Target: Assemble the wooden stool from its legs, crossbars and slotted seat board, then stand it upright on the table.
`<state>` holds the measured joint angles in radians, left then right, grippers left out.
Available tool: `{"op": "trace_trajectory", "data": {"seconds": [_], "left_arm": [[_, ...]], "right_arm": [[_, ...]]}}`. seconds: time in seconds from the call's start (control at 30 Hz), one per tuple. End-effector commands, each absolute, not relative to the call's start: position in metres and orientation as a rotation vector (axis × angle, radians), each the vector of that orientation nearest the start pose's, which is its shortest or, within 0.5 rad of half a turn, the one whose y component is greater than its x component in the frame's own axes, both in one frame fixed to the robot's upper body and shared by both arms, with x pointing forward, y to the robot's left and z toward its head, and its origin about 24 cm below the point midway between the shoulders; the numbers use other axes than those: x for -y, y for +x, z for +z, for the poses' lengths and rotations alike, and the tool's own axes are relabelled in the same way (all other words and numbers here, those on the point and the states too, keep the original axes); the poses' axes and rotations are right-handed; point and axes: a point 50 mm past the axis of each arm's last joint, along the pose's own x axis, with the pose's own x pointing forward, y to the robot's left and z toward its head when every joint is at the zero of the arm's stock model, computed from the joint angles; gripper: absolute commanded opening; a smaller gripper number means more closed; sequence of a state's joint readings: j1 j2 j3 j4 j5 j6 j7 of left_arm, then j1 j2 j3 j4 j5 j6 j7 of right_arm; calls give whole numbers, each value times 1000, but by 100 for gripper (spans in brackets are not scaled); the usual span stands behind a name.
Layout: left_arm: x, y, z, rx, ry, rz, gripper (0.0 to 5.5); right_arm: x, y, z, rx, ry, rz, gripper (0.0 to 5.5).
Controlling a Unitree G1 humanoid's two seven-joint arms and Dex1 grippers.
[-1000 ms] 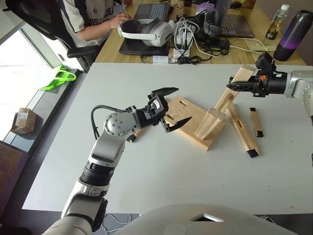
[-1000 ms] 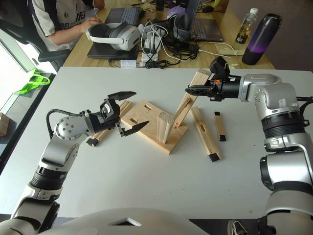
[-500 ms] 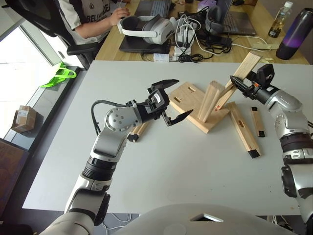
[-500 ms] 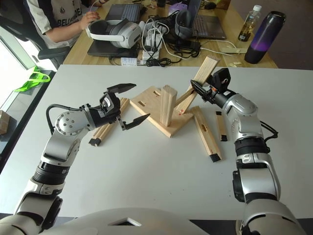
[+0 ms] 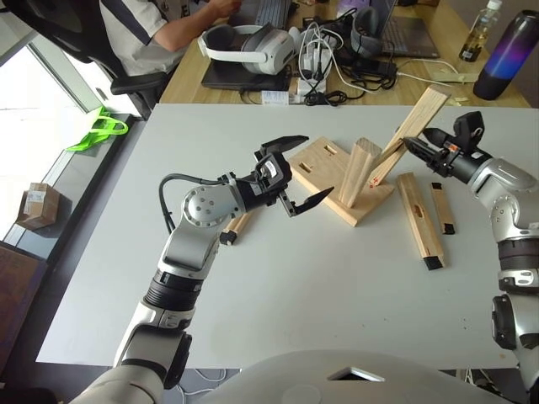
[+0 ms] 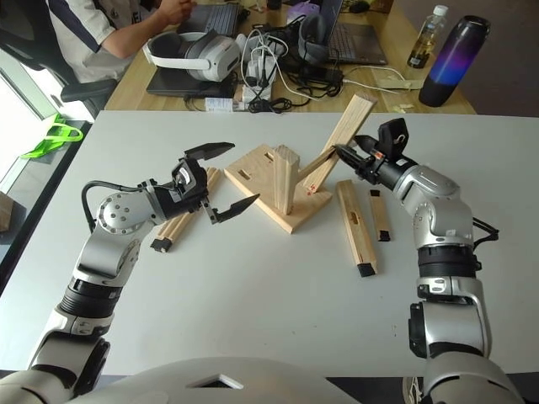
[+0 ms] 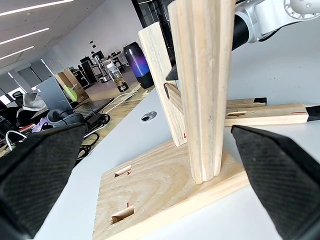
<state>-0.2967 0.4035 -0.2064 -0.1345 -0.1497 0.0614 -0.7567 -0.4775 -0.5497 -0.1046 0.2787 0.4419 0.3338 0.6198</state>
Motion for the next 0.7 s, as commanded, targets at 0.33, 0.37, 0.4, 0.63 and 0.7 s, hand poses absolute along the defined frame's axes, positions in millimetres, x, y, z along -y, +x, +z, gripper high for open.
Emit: {"op": "trace_trajectory", "data": {"seconds": [0.33, 0.37, 0.4, 0.63, 0.7], "left_arm": [[-115, 275, 128, 209, 374, -995, 540], [-114, 275, 129, 211, 372, -995, 540], [-113, 274, 129, 213, 370, -999, 540], [-116, 276, 130, 205, 365, -983, 540], [-116, 277, 131, 208, 359, -975, 540]], "right_arm": [[192, 330, 119, -377, -29, 838, 193], [201, 321, 80, -601, 16, 836, 181], [209, 309, 52, -793, 95, 818, 162], [205, 318, 67, -600, 165, 937, 63], [200, 326, 88, -398, 167, 940, 25]]}}
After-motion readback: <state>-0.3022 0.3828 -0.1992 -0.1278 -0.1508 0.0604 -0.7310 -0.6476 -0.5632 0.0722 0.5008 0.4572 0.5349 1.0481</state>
